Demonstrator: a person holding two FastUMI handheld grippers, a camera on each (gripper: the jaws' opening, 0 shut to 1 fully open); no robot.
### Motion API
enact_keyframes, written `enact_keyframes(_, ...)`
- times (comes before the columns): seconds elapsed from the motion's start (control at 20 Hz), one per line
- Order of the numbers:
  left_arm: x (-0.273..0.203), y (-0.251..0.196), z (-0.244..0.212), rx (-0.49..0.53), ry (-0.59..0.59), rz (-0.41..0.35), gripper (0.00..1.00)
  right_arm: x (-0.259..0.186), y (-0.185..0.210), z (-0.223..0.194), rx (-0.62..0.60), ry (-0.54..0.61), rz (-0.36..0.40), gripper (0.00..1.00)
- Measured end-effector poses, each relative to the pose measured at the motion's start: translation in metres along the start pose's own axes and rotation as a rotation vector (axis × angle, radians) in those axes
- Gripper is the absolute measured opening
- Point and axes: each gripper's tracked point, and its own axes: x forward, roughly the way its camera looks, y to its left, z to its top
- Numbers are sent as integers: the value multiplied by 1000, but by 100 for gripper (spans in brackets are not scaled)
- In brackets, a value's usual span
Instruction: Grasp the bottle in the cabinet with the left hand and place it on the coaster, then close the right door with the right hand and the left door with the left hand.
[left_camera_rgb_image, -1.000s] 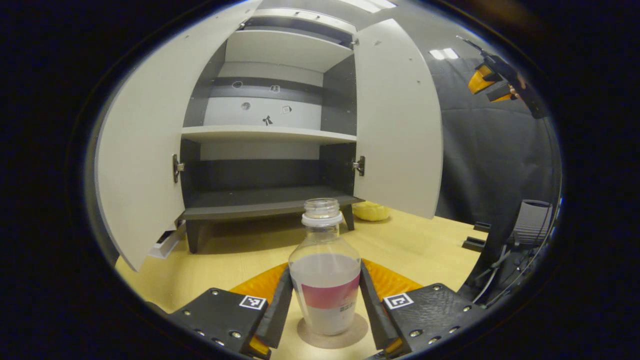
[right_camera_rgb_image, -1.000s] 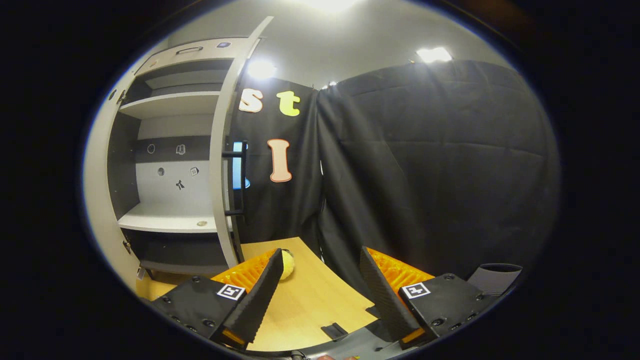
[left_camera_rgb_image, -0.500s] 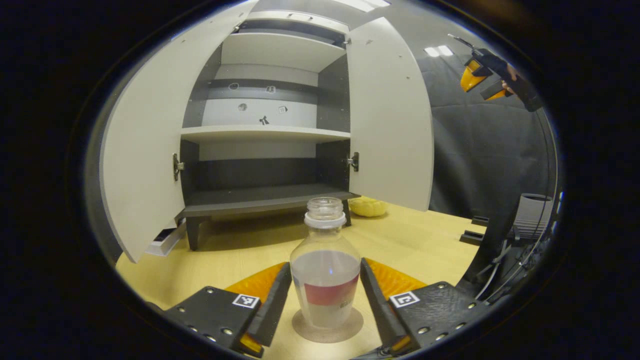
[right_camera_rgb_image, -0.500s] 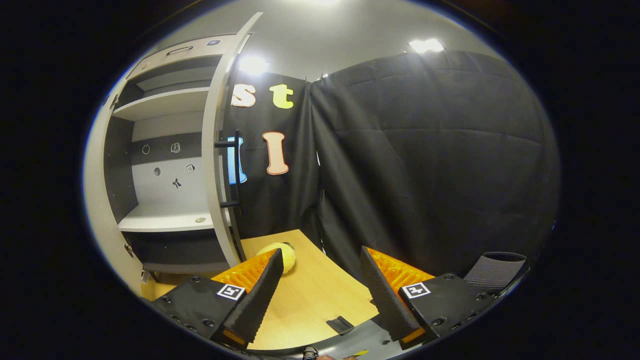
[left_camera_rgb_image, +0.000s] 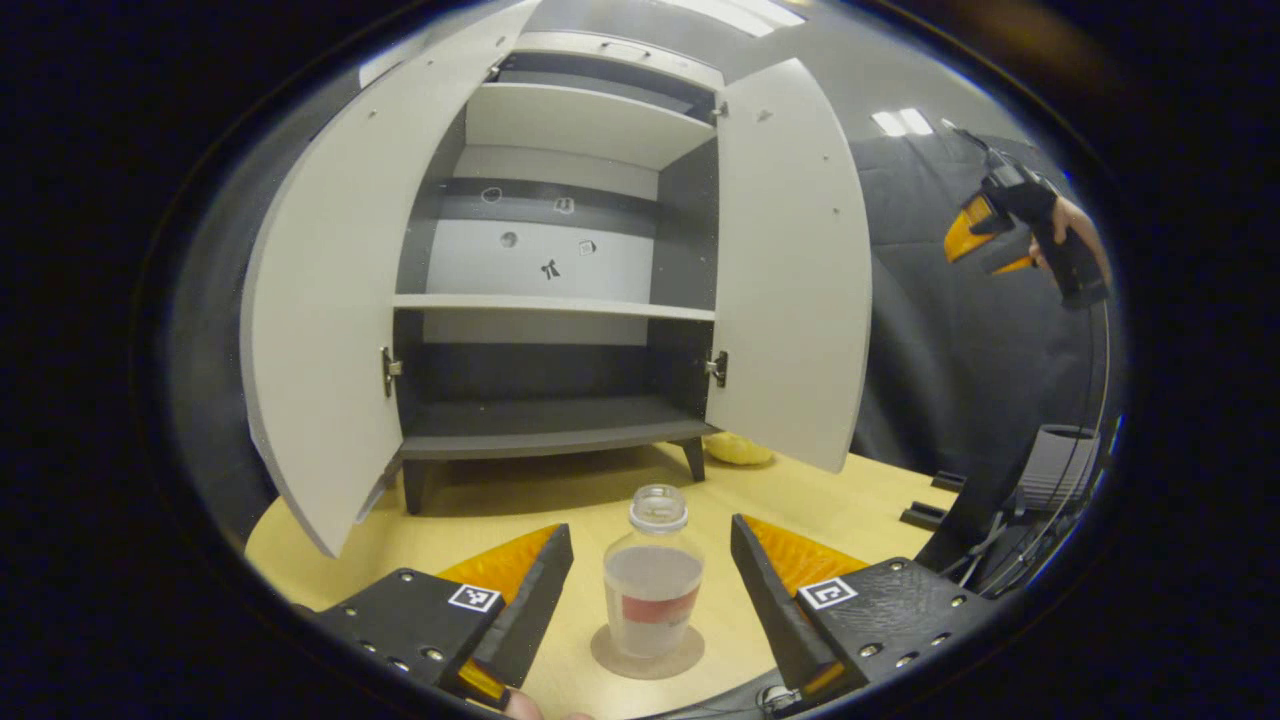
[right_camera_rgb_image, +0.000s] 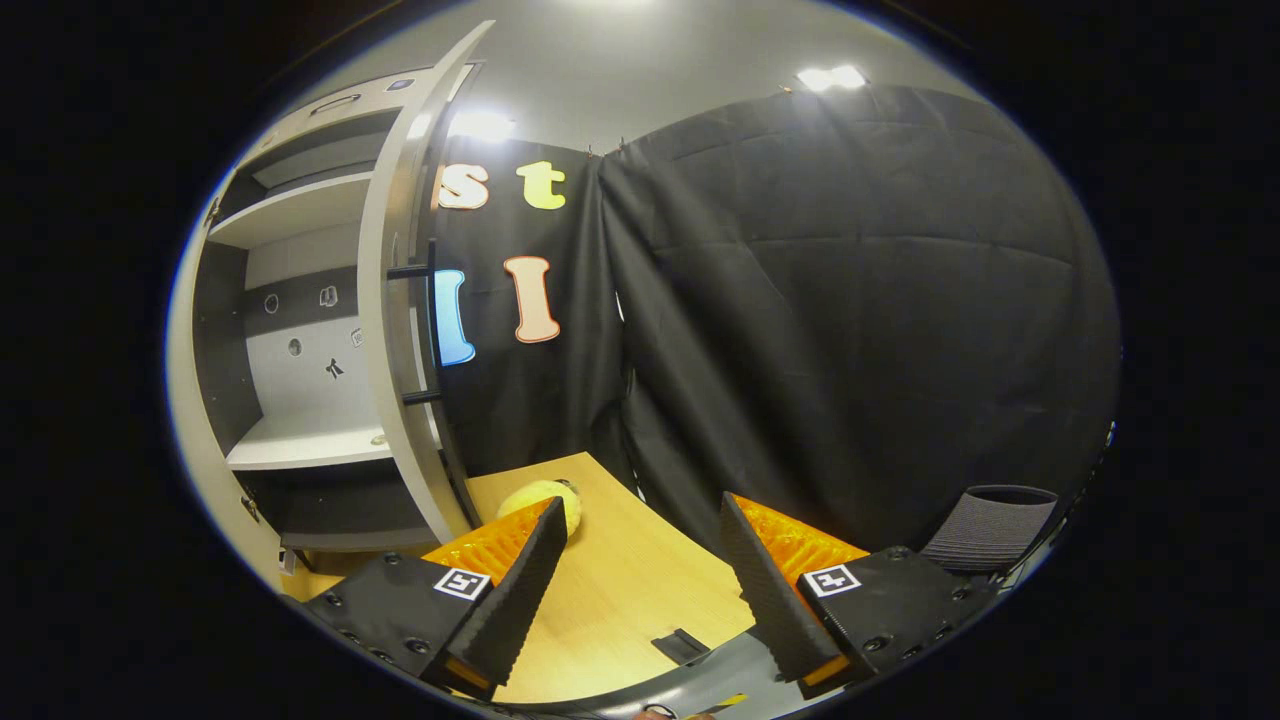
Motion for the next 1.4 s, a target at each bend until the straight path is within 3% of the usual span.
enact_keyframes(0.05, -8, 2, 15, -22, -12, 19, 92, 4, 2, 0, 6, -2, 5, 93)
enact_keyframes(0.25, -34, 24, 73, -91, -76, 146, 92, 25, 5, 0, 23, -11, 30, 98)
enact_keyframes(0.55, -50, 71, 164, -112, -208, 384, 92, 58, -2, 22, 25, -66, 80, 98)
enact_keyframes(0.6, -54, 74, 178, -116, -228, 416, 92, 63, -2, 27, 26, -76, 92, 93)
enact_keyframes(0.7, -54, 80, 200, -108, -246, 472, 92, 74, -2, 41, 20, -104, 116, 98)
enact_keyframes(0.8, -49, 82, 217, -93, -240, 499, 92, 83, 1, 59, 14, -146, 152, 93)
enact_keyframes(0.85, -47, 82, 225, -83, -230, 513, 95, 89, 4, 67, 7, -163, 171, 93)
enact_keyframes(0.9, -45, 83, 232, -74, -219, 529, 92, 95, 5, 72, 1, -173, 190, 93)
enact_keyframes(1.2, -41, 93, 263, 4, -125, 648, 92, 113, 39, 115, 28, -239, 343, 93)
enact_keyframes(1.3, -43, 89, 269, -40, -121, 645, 92, 117, 53, 125, 41, -245, 400, 98)
enact_keyframes(1.4, -42, 90, 276, -75, -122, 650, 92, 117, 65, 132, 42, -244, 460, 93)
